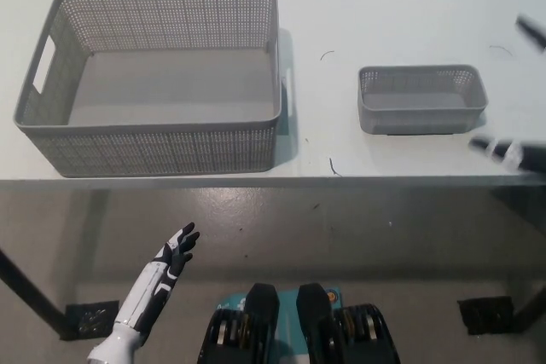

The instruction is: Use the right hand to pick up a small rectangular container and put it into a bigger container on the left side

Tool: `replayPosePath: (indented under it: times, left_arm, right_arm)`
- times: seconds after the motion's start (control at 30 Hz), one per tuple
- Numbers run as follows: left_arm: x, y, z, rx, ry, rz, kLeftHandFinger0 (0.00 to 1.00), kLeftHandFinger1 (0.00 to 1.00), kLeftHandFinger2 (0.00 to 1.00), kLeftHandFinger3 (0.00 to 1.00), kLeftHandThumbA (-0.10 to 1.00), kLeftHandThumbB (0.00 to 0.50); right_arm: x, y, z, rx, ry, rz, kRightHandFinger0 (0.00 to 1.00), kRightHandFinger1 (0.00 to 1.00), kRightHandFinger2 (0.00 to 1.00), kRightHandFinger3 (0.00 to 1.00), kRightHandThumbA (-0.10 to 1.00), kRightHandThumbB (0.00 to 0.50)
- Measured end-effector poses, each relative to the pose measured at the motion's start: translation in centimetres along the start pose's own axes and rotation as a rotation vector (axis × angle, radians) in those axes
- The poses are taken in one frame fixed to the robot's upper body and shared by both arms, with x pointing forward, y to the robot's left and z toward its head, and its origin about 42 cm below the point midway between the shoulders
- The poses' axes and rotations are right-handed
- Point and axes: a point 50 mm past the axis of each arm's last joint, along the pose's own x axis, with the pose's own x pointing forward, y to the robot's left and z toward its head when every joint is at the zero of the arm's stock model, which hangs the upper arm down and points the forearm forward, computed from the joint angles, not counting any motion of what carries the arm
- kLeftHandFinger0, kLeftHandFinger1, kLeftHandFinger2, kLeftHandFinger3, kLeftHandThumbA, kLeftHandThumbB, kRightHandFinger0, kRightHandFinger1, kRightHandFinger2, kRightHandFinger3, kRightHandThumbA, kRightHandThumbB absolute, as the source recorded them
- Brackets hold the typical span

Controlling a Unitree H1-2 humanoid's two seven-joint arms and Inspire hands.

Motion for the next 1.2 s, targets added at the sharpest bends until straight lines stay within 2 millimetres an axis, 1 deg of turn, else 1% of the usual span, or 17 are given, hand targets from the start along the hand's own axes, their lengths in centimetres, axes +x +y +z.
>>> replayPosePath:
  times: [0.07, 0.1, 0.17, 0.27, 0.33, 0.4, 0.53, 0.63, 0.67, 0.7, 0.73, 0.77, 0.8, 0.87, 1.0, 1.1, 1.2]
  left_arm:
    - [0.0, 0.0, 0.0, 0.0, 0.001, 0.0, 1.0, 1.0, 1.0, 1.0, 1.0, 0.319]
    - [0.0, 0.0, 0.0, 0.0, 0.001, 0.0, 1.0, 1.0, 1.0, 1.0, 1.0, 0.319]
    - [0.1, 0.0, 0.0, 0.0, 0.001, 0.0, 1.0, 1.0, 1.0, 1.0, 1.0, 0.314]
    - [0.2, 0.0, 0.0, 0.001, -0.001, -0.001, 1.0, 1.0, 1.0, 1.0, 1.0, 0.317]
    - [0.3, 0.1, 0.1, 0.001, -0.003, -0.001, 1.0, 1.0, 1.0, 1.0, 1.0, 0.317]
    - [0.4, 0.1, 0.1, 0.002, -0.005, -0.001, 1.0, 1.0, 1.0, 1.0, 1.0, 0.314]
    - [0.6, 0.2, 0.3, 0.005, -0.011, -0.001, 1.0, 1.0, 1.0, 1.0, 1.0, 0.311]
    - [0.7, 0.3, 0.3, 0.007, -0.013, -0.002, 1.0, 1.0, 1.0, 1.0, 1.0, 0.316]
    - [0.7, 0.3, 0.3, 0.007, -0.013, -0.002, 1.0, 1.0, 1.0, 1.0, 1.0, 0.319]
    - [0.8, 0.3, 0.3, 0.008, -0.014, -0.002, 1.0, 1.0, 1.0, 1.0, 1.0, 0.324]
    - [0.8, 0.3, 0.3, 0.008, -0.014, -0.002, 1.0, 1.0, 1.0, 1.0, 1.0, 0.323]
    - [0.7, 0.4, 0.3, 0.01, -0.013, -0.002, 1.0, 1.0, 1.0, 1.0, 1.0, 0.325]
    - [0.7, 0.4, 0.3, 0.011, -0.013, -0.002, 1.0, 1.0, 1.0, 1.0, 1.0, 0.328]
    - [0.8, 0.5, 0.4, 0.014, -0.014, -0.003, 1.0, 1.0, 1.0, 1.0, 1.0, 0.332]
    - [0.9, 0.8, 0.5, 0.022, -0.018, -0.004, 1.0, 1.0, 1.0, 1.0, 1.0, 0.33]
    - [0.9, 0.9, 0.5, 0.026, -0.02, -0.008, 1.0, 1.0, 1.0, 1.0, 1.0, 0.326]
    - [0.9, 0.9, 0.5, 0.029, -0.022, -0.014, 1.0, 1.0, 1.0, 1.0, 1.0, 0.322]
  right_arm:
    - [1.9, -1.8, 0.7, -0.051, -0.011, 0.02, 1.0, 1.0, 1.0, 1.0, 1.0, 0.253]
    - [3.3, -2.9, 1.1, -0.084, -0.013, 0.043, 1.0, 1.0, 1.0, 1.0, 1.0, 0.254]
    - [4.9, -3.8, 1.5, -0.113, -0.009, 0.069, 1.0, 1.0, 1.0, 1.0, 1.0, 0.248]
    - [8.0, -4.8, 2.3, -0.155, 0.001, 0.136, 1.0, 1.0, 1.0, 1.0, 1.0, 0.275]
    - [10.2, -5.0, 2.4, -0.179, 0.029, 0.2, 1.0, 1.0, 1.0, 1.0, 1.0, 0.28]
    - [11.6, -5.1, 2.7, -0.197, 0.047, 0.24, 1.0, 1.0, 1.0, 1.0, 1.0, 0.277]
    - [15.3, -4.5, 2.4, -0.244, 0.121, 0.376, 1.0, 1.0, 1.0, 1.0, 1.0, 0.336]
    - [17.5, -4.2, 1.8, -0.285, 0.195, 0.468, 1.0, 1.0, 1.0, 1.0, 1.0, 0.361]
    - [17.8, -4.2, 1.7, -0.292, 0.205, 0.479, 1.0, 1.0, 1.0, 1.0, 1.0, 0.38]
    - [18.5, -4.1, 1.5, -0.31, 0.232, 0.51, 1.0, 1.0, 1.0, 1.0, 1.0, 0.42]
    - [19.3, -4.2, 1.3, -0.33, 0.258, 0.538, 1.0, 1.0, 1.0, 1.0, 1.0, 0.42]
    - [19.8, -4.0, 1.0, -0.346, 0.288, 0.569, 1.0, 1.0, 1.0, 1.0, 1.0, 0.391]
    - [20.4, -3.9, 0.7, -0.365, 0.317, 0.597, 1.0, 1.0, 1.0, 1.0, 1.0, 0.383]
    - [21.8, -3.7, 0.4, -0.401, 0.377, 0.65, 1.0, 1.0, 1.0, 1.0, 1.0, 0.409]
    - [23.9, -2.9, -0.1, -0.472, 0.489, 0.744, 1.0, 1.0, 1.0, 1.0, 1.0, 0.393]
    - [25.5, -2.3, 0.4, -0.528, 0.54, 0.795, 1.0, 1.0, 1.0, 1.0, 1.0, 0.39]
    - [27.0, -1.1, 1.4, -0.583, 0.562, 0.837, 1.0, 1.0, 1.0, 1.0, 1.0, 0.354]
